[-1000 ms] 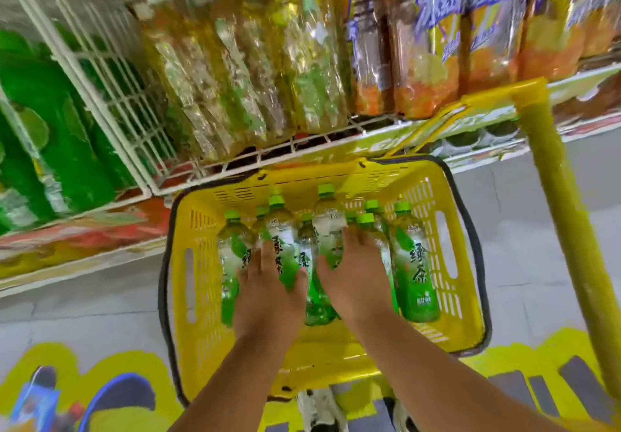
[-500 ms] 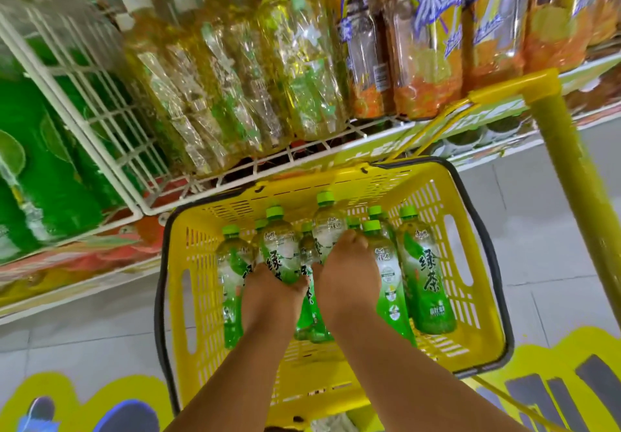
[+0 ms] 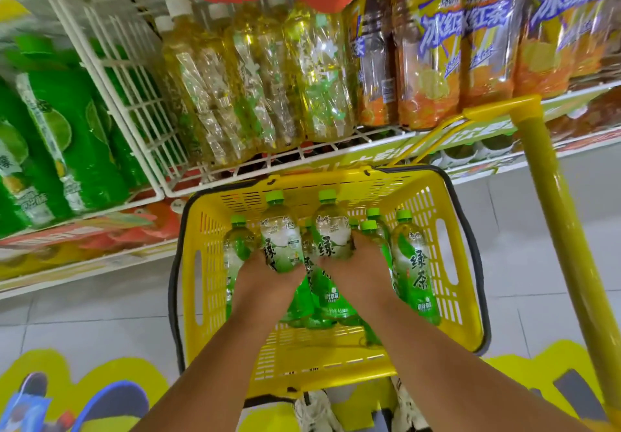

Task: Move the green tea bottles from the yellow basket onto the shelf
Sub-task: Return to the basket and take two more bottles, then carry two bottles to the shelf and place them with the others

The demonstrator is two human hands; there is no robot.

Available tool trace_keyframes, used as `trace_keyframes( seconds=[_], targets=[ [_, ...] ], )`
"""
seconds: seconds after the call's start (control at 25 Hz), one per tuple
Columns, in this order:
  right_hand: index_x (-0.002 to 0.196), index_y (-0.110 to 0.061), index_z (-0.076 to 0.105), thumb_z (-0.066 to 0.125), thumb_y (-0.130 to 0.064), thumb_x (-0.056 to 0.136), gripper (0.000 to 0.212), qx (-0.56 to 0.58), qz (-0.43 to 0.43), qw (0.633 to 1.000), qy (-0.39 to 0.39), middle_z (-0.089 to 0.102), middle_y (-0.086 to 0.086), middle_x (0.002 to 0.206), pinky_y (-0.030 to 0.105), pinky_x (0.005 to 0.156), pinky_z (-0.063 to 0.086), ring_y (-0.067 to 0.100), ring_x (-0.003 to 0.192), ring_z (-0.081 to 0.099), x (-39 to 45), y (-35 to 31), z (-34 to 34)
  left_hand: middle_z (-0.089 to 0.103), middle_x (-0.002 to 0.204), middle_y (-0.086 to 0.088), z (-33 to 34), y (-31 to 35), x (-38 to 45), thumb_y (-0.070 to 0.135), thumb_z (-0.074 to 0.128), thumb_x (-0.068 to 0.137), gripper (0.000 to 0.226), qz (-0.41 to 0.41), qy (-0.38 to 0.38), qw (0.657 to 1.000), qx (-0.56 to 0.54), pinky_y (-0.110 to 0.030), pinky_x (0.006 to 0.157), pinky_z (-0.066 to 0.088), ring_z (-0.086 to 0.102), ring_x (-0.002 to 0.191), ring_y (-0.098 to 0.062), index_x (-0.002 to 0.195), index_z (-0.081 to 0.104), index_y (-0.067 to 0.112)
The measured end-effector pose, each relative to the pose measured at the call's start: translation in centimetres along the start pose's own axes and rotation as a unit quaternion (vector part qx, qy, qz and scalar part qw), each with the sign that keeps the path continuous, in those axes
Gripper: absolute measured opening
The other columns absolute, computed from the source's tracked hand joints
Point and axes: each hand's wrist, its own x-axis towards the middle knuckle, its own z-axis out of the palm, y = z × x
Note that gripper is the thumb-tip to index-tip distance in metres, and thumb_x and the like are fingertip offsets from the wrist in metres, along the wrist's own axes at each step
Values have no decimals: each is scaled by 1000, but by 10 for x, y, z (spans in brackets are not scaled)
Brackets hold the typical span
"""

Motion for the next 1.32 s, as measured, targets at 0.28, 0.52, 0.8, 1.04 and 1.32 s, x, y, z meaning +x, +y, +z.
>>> trace_keyframes(
  seconds=[0.28,0.52,0.8,1.04,1.32],
  targets=[
    [114,-29,71,87,-30,75,42,82,3,996,-44,77,-8,96,39,84,60,13,90,73,-49,-30,-80,75,97,3,-39,31,-73,43,80,82,37,40,-24,998,-50,-39,68,59,73,83,-18,109,65,22],
    [106,-29,72,86,-24,78,32,94,-24,994,-51,77,-9,90,11,58,51,0,77,71,-122,-104,-162,64,136,-2,-101,87,-160,63,78,70,87,67,-9,995,-72,-33,81,57,66,112,-23,141,54,19],
    [125,-22,67,87,-27,76,53,127,-94,986,-49,77,-6,105,36,89,60,11,96,74,-230,-209,-259,66,129,4,-200,158,-285,52,81,78,75,141,-15,987,-78,-27,81,53,66,106,-15,140,55,19],
    [106,-23,74,85,-25,78,30,125,-172,977,-26,79,-5,97,29,75,60,14,91,76,-316,-301,-317,57,147,-3,-281,206,-364,66,78,69,95,252,26,963,-97,-39,108,48,59,125,-24,148,50,21],
    [137,-20,59,94,-55,50,100,170,-248,953,-32,71,-3,125,43,92,58,16,106,72,-367,-377,-363,54,146,5,-351,259,-425,51,79,82,82,328,66,926,-172,-28,103,41,55,129,-20,151,46,20]
  ],
)
